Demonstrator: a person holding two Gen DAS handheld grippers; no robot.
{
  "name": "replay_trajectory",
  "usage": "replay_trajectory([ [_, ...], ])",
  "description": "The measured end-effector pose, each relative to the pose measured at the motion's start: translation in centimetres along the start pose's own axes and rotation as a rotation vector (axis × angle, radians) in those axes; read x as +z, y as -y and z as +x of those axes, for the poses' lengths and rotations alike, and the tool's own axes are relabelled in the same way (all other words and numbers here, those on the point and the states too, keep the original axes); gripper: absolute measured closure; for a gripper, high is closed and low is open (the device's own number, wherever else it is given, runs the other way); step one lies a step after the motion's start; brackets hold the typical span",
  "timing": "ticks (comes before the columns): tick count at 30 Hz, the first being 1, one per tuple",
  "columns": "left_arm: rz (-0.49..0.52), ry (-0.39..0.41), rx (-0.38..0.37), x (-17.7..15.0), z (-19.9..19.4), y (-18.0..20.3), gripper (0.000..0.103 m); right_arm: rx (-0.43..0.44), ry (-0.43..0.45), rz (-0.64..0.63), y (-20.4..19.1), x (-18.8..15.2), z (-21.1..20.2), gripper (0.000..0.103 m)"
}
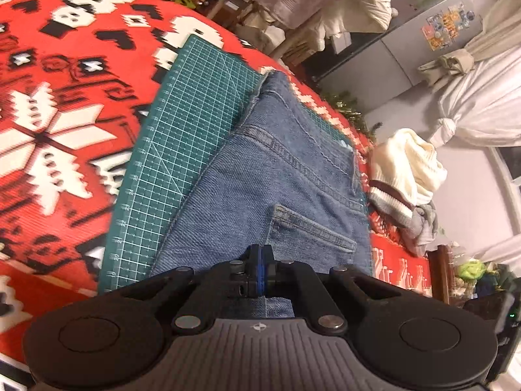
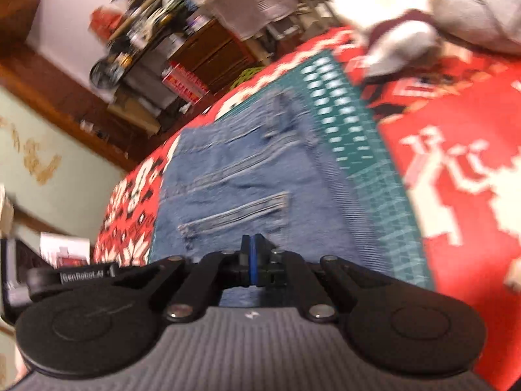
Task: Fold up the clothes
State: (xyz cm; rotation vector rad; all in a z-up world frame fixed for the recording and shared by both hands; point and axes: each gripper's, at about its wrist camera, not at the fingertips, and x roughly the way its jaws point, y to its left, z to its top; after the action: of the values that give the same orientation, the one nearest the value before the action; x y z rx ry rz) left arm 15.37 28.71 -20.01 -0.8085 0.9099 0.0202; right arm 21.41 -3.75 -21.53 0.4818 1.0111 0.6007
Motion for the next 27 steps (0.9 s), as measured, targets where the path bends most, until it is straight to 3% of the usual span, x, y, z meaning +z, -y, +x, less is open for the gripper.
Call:
replay_trajectory([
  [10,-0.048,-0.005,-0.009,0.7,-1.1,-1.0,0.101,-0.05,0.069,0.094,3.0,1.2,-1.7,0.102],
  [16,-0.085,0.047,-0.101,1.5,-2.0,-1.7,0.101,0.057,0.106,0.034,0.5,2.5,-2.1,0.099],
  [23,-0.125,0.079,-0.142,2.9,-1.5,-2.1,0.101,0.092,0.046,-0.01,-1.2,2.6,1.0,0.097],
  [27,-0.127,0.055,-0.105,3.3,-0.2,-2.6,0.101,0.081,0.025,-0.004,-0.8,3.0,2.8,0.098],
])
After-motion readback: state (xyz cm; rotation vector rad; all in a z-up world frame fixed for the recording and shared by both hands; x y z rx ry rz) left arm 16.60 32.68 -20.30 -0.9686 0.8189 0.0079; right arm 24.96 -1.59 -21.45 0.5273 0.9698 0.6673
